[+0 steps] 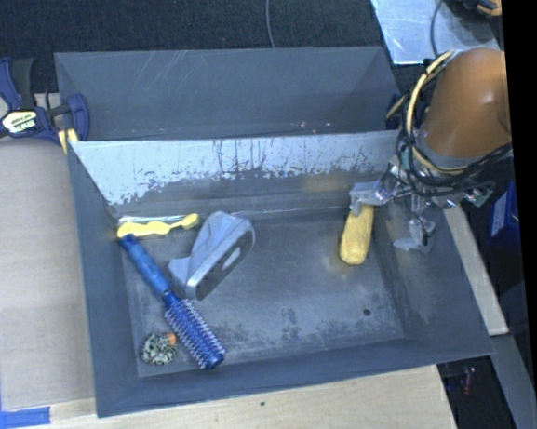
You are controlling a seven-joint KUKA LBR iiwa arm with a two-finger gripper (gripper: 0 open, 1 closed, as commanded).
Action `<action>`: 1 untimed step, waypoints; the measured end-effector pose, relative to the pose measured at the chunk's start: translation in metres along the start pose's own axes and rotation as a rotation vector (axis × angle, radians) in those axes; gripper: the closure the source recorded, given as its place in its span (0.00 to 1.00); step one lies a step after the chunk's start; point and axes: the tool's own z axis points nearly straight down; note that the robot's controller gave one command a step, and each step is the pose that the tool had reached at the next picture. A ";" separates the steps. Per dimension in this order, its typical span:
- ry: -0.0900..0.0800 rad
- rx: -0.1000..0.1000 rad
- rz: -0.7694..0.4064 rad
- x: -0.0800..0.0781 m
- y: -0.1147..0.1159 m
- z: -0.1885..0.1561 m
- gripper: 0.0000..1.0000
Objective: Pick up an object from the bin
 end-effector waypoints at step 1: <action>-0.009 0.003 0.126 -0.014 0.006 0.041 0.00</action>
Offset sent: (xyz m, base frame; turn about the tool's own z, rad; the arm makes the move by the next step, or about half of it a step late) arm 0.0059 0.0372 -0.0405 0.2446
